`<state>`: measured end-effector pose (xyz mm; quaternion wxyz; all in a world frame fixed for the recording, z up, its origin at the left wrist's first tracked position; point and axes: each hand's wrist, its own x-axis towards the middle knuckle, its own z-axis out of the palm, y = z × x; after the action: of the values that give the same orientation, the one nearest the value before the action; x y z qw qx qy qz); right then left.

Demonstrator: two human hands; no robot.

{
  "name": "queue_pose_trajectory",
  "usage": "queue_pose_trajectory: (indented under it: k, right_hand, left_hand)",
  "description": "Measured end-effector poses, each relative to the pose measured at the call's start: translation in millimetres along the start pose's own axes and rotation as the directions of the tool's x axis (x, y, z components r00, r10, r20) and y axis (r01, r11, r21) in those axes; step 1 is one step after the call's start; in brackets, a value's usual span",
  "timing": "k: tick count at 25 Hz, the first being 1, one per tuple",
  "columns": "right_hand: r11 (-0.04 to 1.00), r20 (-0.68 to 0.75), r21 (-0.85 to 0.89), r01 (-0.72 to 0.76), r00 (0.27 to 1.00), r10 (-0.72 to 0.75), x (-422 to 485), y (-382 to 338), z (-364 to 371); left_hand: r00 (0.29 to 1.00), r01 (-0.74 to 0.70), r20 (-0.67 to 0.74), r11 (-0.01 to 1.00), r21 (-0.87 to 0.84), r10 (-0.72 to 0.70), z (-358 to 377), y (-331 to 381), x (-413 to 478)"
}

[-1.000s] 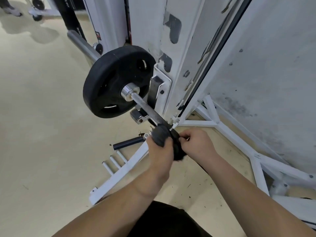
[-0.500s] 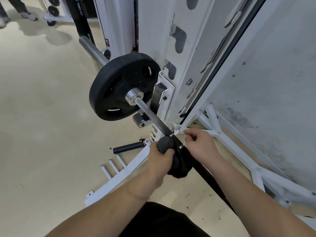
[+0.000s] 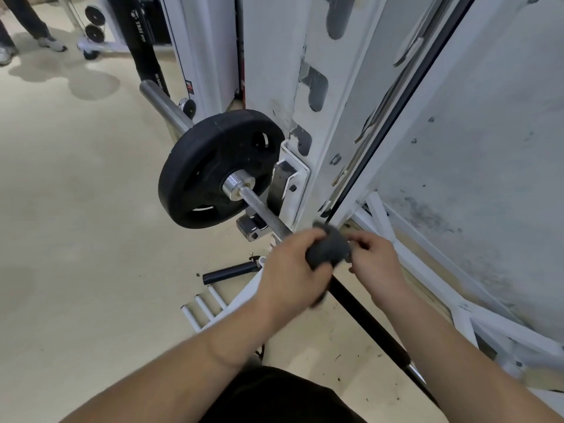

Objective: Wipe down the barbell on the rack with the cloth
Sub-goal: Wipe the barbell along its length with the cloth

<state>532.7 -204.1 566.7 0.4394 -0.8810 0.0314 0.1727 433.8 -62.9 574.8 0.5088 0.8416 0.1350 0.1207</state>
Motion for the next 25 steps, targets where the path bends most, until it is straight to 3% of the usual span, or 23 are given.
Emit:
queue_pose_trajectory:
  k: [1,2,3,5,7,10,11,13,16,18,20,22,25]
  right_hand:
    - [0.999,-0.032,0.033,-0.029,0.999,0.030,2.2,0.5,-5.4]
    - [0.997,-0.054,0.057,-0.054,0.997,0.057,2.8,1.0,-10.5]
    - [0.994,-0.069,0.078,-0.071,0.995,0.076,3.0,2.7,-15.0]
    - [0.992,-0.075,0.096,-0.086,0.993,0.094,-0.2,4.0,-19.5]
    - [0.991,-0.099,0.103,-0.088,0.990,0.098,-4.1,6.6,-22.3]
    - [0.993,-0.142,0.075,-0.092,0.985,0.102,-0.5,8.6,-39.7]
    - [0.992,-0.131,0.079,-0.096,0.986,0.106,2.9,7.0,-47.3]
    - [0.994,-0.076,0.053,-0.091,0.993,0.095,9.0,2.5,-57.2]
    - [0.999,0.034,-0.008,-0.037,0.999,0.037,9.9,-16.2,-39.2]
    - [0.999,0.107,-0.049,0.021,0.994,-0.016,7.5,-32.8,-9.1]
    - [0.995,0.158,-0.084,0.051,0.987,-0.037,8.9,-46.0,20.4]
    - [0.986,0.181,-0.141,0.083,0.982,-0.057,13.0,-57.0,43.2]
    - [0.982,0.126,-0.142,0.124,0.986,-0.106,23.8,-62.8,62.9]
  left_hand:
    - [0.994,-0.104,-0.005,0.987,0.124,0.105,-3.6,-1.0,22.0]
    - [0.982,-0.188,0.079,0.946,0.264,0.173,-3.6,-6.1,44.2]
    - [0.967,-0.225,0.208,0.883,0.413,0.150,1.3,-8.1,61.6]
    - [0.909,-0.237,0.405,0.675,0.699,-0.101,21.7,-8.0,79.5]
    - [0.836,-0.262,0.510,0.669,0.695,-0.201,48.0,6.7,79.5]
    - [0.719,-0.360,0.693,0.831,0.425,-0.043,73.1,29.4,36.4]
    - [0.718,-0.344,0.696,0.876,0.337,0.015,68.2,29.5,25.9]
    - [0.822,-0.190,0.568,0.956,0.223,0.031,45.2,19.0,25.4]
    - [0.966,0.094,0.199,0.941,0.325,-0.166,-13.6,-4.5,49.2]
    - [0.971,0.232,-0.034,0.908,0.350,-0.235,-60.7,-15.5,63.6]
    - [0.963,0.252,-0.178,0.914,0.319,-0.203,-91.1,-25.1,75.1]
    - [0.962,0.229,-0.235,0.881,0.415,-0.139,-94.8,-42.4,93.0]
    - [0.985,0.163,-0.070,0.705,0.690,-0.159,-64.4,-60.5,111.1]
